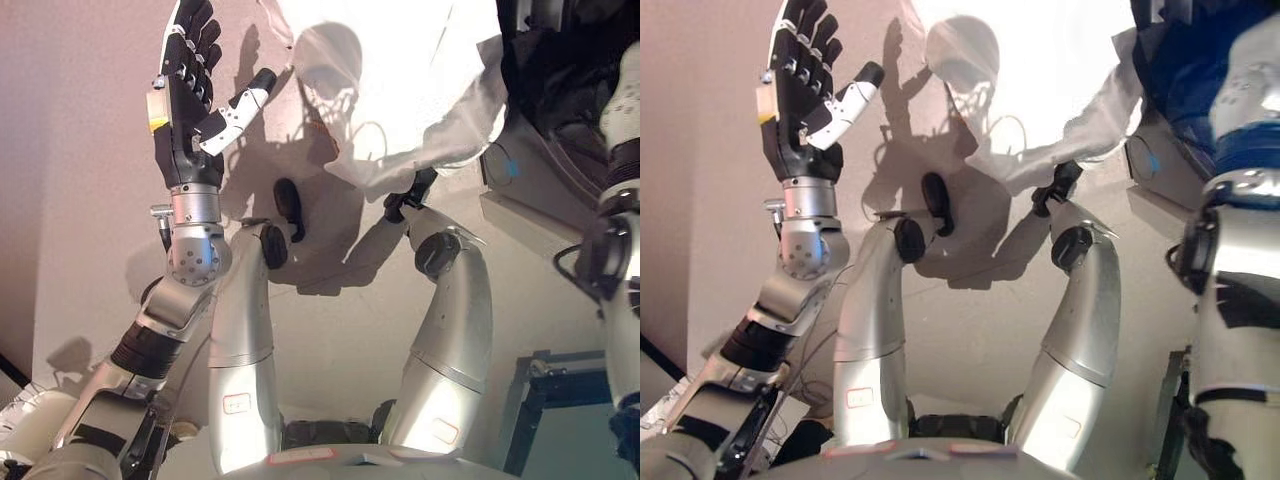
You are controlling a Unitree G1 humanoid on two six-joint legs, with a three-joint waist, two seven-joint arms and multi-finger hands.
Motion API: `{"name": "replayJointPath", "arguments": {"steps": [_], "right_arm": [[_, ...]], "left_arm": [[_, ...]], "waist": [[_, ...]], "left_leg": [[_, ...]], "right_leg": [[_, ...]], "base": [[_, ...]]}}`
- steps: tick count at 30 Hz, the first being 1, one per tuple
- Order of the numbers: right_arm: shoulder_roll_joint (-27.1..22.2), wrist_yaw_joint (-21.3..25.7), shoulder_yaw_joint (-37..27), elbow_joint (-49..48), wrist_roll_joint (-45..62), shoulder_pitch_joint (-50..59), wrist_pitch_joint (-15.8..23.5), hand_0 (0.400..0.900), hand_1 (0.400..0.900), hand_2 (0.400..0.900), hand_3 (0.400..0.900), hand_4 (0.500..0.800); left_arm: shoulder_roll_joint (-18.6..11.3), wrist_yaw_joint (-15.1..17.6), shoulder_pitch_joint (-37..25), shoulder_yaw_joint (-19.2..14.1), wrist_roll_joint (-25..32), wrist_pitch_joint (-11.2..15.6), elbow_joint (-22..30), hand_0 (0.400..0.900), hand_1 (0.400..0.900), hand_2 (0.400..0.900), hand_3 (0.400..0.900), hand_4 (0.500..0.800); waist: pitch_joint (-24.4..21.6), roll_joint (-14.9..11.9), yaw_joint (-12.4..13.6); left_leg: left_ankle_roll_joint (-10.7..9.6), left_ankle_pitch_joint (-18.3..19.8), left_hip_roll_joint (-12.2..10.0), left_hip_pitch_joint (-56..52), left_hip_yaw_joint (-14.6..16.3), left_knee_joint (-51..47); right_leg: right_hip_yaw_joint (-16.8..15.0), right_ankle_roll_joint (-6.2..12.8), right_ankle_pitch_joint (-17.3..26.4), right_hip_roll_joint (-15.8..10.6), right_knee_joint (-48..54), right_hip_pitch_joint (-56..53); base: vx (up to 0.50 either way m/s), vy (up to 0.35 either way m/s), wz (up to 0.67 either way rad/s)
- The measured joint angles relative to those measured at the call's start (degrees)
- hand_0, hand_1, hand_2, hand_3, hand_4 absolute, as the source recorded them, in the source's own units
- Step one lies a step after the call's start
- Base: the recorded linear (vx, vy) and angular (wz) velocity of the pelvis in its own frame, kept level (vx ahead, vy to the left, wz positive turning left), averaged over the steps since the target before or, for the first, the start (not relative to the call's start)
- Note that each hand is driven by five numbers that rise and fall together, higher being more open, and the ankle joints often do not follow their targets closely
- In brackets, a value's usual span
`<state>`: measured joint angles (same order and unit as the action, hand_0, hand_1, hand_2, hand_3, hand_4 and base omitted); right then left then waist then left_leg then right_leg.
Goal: Put the clothes in the basket into the washing machine.
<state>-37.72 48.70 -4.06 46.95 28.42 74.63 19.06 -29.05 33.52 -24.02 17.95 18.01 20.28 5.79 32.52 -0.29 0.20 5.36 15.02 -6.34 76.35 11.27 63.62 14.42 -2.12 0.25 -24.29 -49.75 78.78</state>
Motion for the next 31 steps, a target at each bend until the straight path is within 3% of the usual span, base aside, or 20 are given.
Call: {"name": "replayJointPath", "arguments": {"steps": [9, 13, 18, 22, 23, 24, 26, 29, 31], "right_arm": [[18.39, 2.06, 0.30, -26.90, -16.48, -18.42, -0.46, 0.900, 0.900, 0.900, 0.900, 0.800], [21.06, 0.22, 0.59, -36.47, -20.34, -26.41, -0.62, 0.900, 0.900, 0.900, 0.900, 0.800], [23.27, -5.70, 3.66, -42.33, -21.21, -36.80, -0.20, 0.900, 0.900, 0.900, 0.900, 0.800], [24.82, -14.24, 8.75, -35.64, -18.38, -46.06, -0.20, 0.900, 0.900, 0.900, 0.900, 0.800], [25.80, -15.62, 9.17, -34.47, -17.64, -48.86, -0.17, 0.900, 0.900, 0.900, 0.900, 0.800], [26.22, -16.87, 9.63, -32.61, -17.26, -51.33, -0.21, 0.900, 0.900, 0.900, 0.900, 0.800], [27.14, -19.56, 9.77, -27.15, -16.00, -53.78, -0.56, 0.900, 0.900, 0.900, 0.900, 0.800], [27.19, -24.43, 12.77, -15.54, -16.25, -54.03, -1.79, 0.900, 0.900, 0.900, 0.900, 0.800], [27.97, -26.38, 14.35, -10.03, -16.92, -55.73, -2.96, 0.900, 0.900, 0.900, 0.900, 0.800]], "left_arm": [[2.94, 2.65, -0.07, -1.47, -0.21, -0.13, -0.20, 0.900, 0.900, 0.900, 0.900, 0.800], [4.05, 3.40, 0.59, -2.28, -1.14, -0.18, -0.40, 0.900, 0.900, 0.900, 0.900, 0.800], [5.42, 3.17, 3.00, -2.60, -1.21, -0.23, -2.02, 0.900, 0.900, 0.900, 0.900, 0.800], [8.86, 0.42, 4.35, -2.65, -0.64, -0.47, -10.36, 0.900, 0.900, 0.900, 0.900, 0.800], [9.84, -0.43, 5.17, -2.87, -0.64, -0.39, -11.81, 0.900, 0.900, 0.900, 0.900, 0.800], [10.47, -1.40, 6.18, -2.65, -0.64, -0.43, -13.67, 0.900, 0.900, 0.900, 0.900, 0.800], [11.93, -3.86, 5.51, -2.70, -0.31, -0.76, -19.75, 0.900, 0.900, 0.900, 0.900, 0.800], [14.17, -9.38, 4.47, -3.92, 1.89, -1.65, -33.17, 0.900, 0.900, 0.900, 0.900, 0.800], [15.94, -11.94, 5.98, -4.64, 3.82, -2.22, -38.30, 0.900, 0.900, 0.900, 0.900, 0.800]], "waist": [[0.00, 0.00, -1.94], [0.00, 0.00, -3.01], [0.01, -0.01, -5.50], [-0.20, -0.24, -7.61], [-1.99, -0.39, -7.81], [-3.80, -0.56, -7.76], [-3.94, -0.93, -8.58], [-5.69, -1.99, -8.68], [-7.37, -3.21, -8.63]], "left_leg": [[0.00, 0.09, -0.58, -0.28, 0.44, -0.89], [0.00, 0.13, -0.56, 0.51, 0.37, -0.86], [0.14, 0.18, -0.68, -0.69, 0.56, -2.22], [0.76, -1.90, -0.51, -10.87, 1.86, -11.77], [0.82, -2.73, -0.57, -12.50, 2.59, -14.65], [0.60, -3.26, -0.50, -13.94, 3.26, -16.52], [-0.12, -3.68, 0.42, -19.93, 3.68, -19.23], [-1.23, -4.21, 0.65, -30.44, 4.57, -25.16], [-2.27, -4.79, 0.96, -37.21, 4.86, -29.33]], "right_leg": [[0.02, 0.32, 0.25, 0.87, 1.44, -0.11], [0.13, 0.40, 0.31, 0.97, 1.69, 0.48], [0.60, 1.11, 1.17, 1.55, 4.16, -1.38], [4.33, 3.45, 4.77, 3.09, 17.02, -13.44], [5.08, 6.47, 3.49, 3.16, 18.48, -14.57], [5.47, 7.32, 2.91, 3.15, 18.62, -15.61], [5.22, 4.24, 6.04, 3.87, 21.04, -21.83], [6.07, 4.94, 6.92, 5.43, 27.32, -32.19], [6.70, 5.18, 7.17, 6.40, 30.77, -38.29]], "base": [[0.00, 0.002, -0.03], [-0.01, 0.013, -0.05], [-0.01, 0.024, -0.06], [0.04, 0.033, -0.05], [0.10, 0.056, -0.12], [0.12, 0.042, -0.13], [0.17, 0.028, -0.14], [0.25, 0.012, -0.02], [0.24, 0.018, -0.04]]}}
